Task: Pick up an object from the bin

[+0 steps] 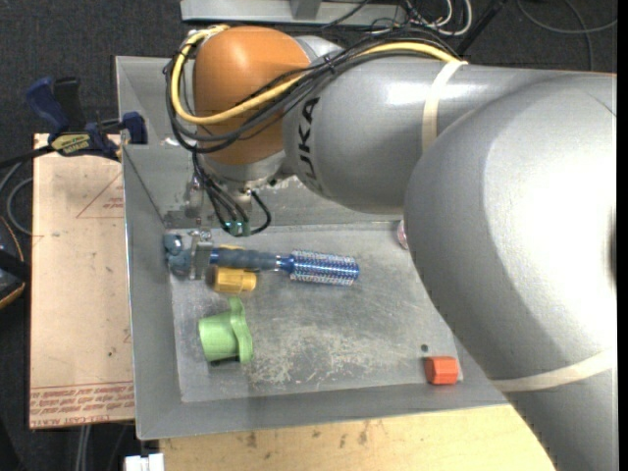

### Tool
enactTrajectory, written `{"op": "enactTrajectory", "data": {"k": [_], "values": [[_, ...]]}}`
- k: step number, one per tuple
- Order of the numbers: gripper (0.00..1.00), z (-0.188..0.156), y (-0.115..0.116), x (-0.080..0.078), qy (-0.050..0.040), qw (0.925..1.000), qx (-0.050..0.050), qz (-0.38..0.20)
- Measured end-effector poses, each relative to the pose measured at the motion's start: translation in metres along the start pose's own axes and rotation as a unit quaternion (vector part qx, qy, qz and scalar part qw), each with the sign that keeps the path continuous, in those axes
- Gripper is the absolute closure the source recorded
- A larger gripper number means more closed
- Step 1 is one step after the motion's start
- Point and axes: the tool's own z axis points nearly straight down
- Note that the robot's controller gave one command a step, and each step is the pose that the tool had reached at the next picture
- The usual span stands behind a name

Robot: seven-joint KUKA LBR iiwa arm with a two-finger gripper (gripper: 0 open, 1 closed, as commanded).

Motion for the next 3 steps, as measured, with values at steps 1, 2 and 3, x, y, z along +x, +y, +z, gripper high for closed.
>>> {"op": "enactTrajectory", "data": {"k": [1, 2, 3], "values": [[0.0, 0.081, -0.042, 0.045, -0.0075, 0.995, -0.004, 0.099], [1.0, 0.076, -0.041, 0.042, -0.01, 0.9949, -0.005, 0.1], [1.0, -0.068, -0.031, 0.054, -0.0074, 0.9965, -0.003, 0.083]]}}
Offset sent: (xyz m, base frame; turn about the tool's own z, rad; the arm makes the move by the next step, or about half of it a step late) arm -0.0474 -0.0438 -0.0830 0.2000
